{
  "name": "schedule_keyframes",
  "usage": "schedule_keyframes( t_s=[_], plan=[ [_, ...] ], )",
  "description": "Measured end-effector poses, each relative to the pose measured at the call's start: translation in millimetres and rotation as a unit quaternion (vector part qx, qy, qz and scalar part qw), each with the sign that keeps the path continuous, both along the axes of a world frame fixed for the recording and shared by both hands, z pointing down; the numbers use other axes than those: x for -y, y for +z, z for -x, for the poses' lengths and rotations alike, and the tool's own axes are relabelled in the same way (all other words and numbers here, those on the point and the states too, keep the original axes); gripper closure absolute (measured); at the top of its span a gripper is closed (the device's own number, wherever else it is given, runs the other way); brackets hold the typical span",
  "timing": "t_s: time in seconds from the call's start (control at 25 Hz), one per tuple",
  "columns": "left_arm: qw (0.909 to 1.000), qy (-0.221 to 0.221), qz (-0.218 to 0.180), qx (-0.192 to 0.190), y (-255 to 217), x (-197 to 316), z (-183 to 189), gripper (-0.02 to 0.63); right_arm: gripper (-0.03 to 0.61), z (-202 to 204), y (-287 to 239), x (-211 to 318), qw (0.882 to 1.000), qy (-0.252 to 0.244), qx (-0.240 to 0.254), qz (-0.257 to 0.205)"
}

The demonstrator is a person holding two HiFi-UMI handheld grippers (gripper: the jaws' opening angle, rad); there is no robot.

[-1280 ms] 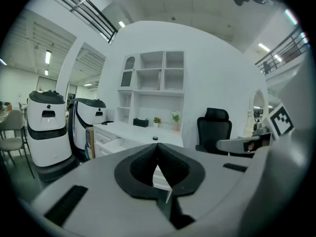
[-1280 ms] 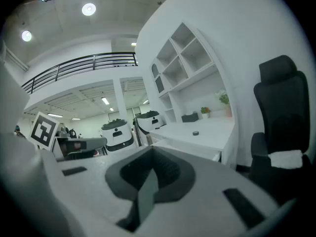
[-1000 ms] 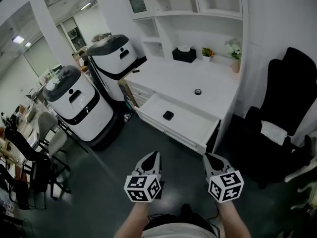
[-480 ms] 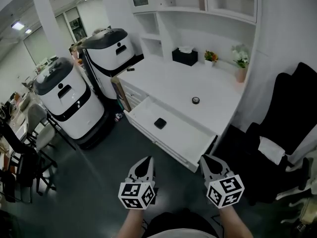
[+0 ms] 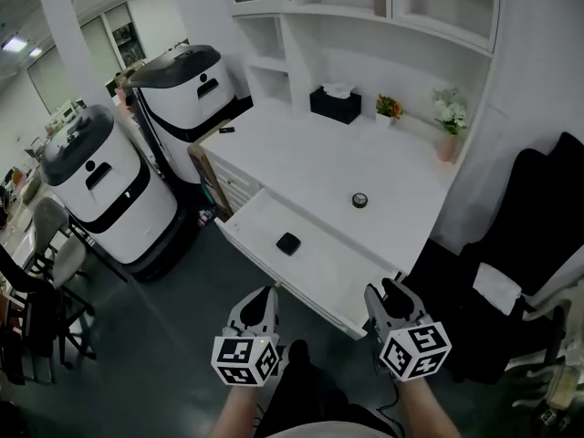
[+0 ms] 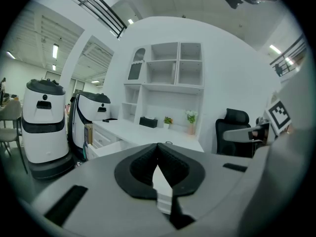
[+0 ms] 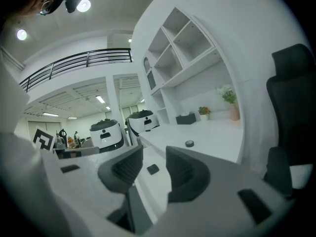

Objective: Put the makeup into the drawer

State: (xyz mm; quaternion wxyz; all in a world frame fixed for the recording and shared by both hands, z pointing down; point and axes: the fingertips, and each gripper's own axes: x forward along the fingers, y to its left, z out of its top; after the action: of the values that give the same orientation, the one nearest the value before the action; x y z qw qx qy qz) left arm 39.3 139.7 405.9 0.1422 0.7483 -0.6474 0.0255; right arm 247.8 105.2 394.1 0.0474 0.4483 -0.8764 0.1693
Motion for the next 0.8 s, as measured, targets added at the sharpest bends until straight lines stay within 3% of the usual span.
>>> schedule_keyframes(
  t_s=[0.36, 0.8],
  plan=[
    [0.9985, 0.050, 0.019, -0.007, 15.5, 73.7, 39.8, 0.612, 0.383, 38.9, 13.7, 94.6, 0.998, 0.053, -0.023, 0.013],
    [0.9944, 0.101, 0.028, -0.014, 26.1, 148.6, 63.9, 0.612, 0.379, 48.0, 34.6, 170.8, 0.991, 0.114, -0.060, 0.035]
  ],
)
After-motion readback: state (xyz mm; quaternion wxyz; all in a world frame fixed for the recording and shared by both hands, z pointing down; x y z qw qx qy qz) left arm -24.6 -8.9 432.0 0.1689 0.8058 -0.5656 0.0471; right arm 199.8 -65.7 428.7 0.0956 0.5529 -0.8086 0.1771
